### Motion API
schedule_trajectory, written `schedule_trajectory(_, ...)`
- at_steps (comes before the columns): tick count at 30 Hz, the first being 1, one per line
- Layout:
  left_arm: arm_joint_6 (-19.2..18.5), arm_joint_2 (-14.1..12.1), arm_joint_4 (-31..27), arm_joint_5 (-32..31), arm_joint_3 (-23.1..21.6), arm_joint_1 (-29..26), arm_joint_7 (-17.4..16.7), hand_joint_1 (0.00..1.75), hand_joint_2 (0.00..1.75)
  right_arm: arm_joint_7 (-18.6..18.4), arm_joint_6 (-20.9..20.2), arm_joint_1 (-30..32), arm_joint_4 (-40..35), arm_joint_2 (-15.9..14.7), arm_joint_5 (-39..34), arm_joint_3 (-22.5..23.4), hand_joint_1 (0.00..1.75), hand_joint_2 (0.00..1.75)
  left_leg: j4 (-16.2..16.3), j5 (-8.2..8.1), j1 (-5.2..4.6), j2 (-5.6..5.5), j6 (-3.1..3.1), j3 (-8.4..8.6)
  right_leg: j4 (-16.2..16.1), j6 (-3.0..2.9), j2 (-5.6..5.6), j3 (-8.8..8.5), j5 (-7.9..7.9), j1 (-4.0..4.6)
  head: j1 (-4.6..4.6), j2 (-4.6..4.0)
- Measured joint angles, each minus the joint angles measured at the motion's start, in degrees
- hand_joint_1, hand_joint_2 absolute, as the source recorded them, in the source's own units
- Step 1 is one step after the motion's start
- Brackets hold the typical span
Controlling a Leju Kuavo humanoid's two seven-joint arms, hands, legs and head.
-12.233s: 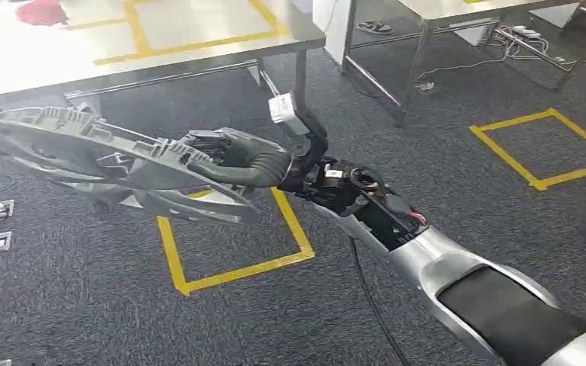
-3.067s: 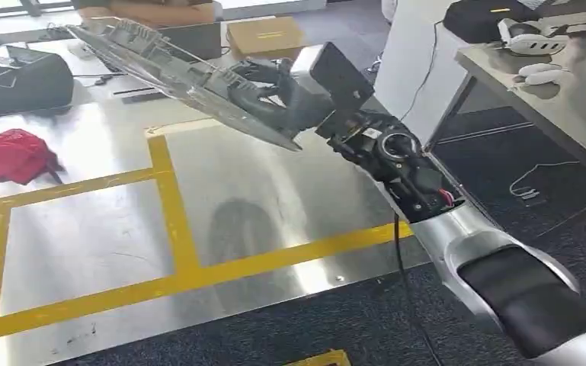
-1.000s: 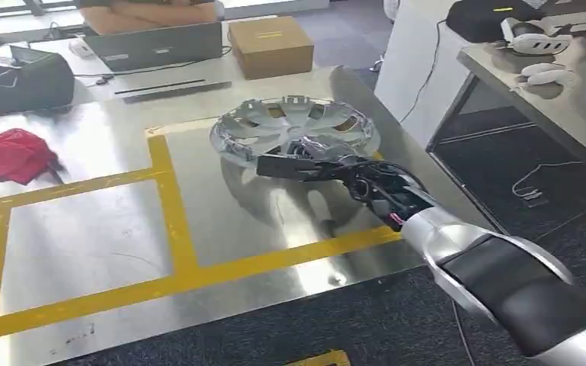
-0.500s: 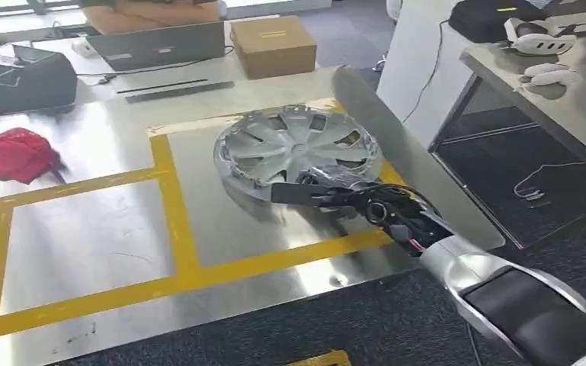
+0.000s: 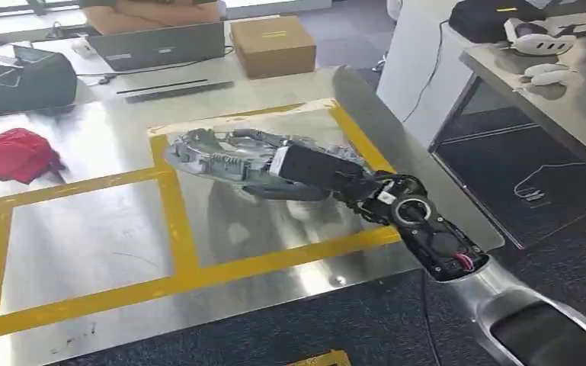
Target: Take the parts from the cabinet and place them on the table.
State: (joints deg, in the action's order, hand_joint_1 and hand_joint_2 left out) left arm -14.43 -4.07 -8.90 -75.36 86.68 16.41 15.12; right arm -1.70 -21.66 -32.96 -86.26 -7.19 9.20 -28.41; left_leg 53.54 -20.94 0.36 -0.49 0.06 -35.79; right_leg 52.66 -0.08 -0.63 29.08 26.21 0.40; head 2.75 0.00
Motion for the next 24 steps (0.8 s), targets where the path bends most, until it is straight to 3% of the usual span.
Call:
schedule_trajectory(7, 0.0, -0.1, 0.0, 0.0, 0.0, 0.0, 0.0, 0.00, 0.00, -0.1, -0.3, 0.4, -8.3, -0.8, -0.5, 1.1, 0.00, 0.00, 0.0, 0.00, -0.02, 0.01, 0.00, 0.09, 0.0, 0.01, -0.01, -0.08, -0.01, -0.03, 0.07, 0.00)
schedule_trajectory(11, 0.5, -0.1, 0.0, -0.2, 0.0, 0.0, -0.1, 0.00, 0.00, 0.4, 1.4, 0.4, -10.9, -1.0, -4.5, 2.2, 0.00, 0.00, 0.0, 0.00, -0.02, 0.00, 0.00, 0.15, 0.0, 0.01, -0.01, -0.14, -0.01, -0.02, 0.00, 0.00)
schedule_trajectory(16, 1.1, 0.0, 0.0, -0.7, 0.0, 0.0, -0.7, 0.00, 0.00, 0.9, 2.3, 0.1, -12.6, -1.5, -9.2, 4.3, 0.00, 0.00, 0.0, 0.00, -0.02, 0.00, 0.00, 0.25, 0.0, 0.01, -0.01, -0.23, -0.01, -0.02, -0.08, 0.00)
schedule_trajectory(24, 1.1, 0.0, 0.0, -1.2, 0.0, 0.0, -0.9, 0.00, 0.00, 0.5, 2.7, -0.2, -13.2, -2.4, -10.7, 6.5, 0.00, 0.00, 0.0, 0.00, -0.02, 0.00, 0.00, 0.33, 0.0, 0.01, -0.01, -0.32, -0.01, -0.02, -0.24, 0.00)
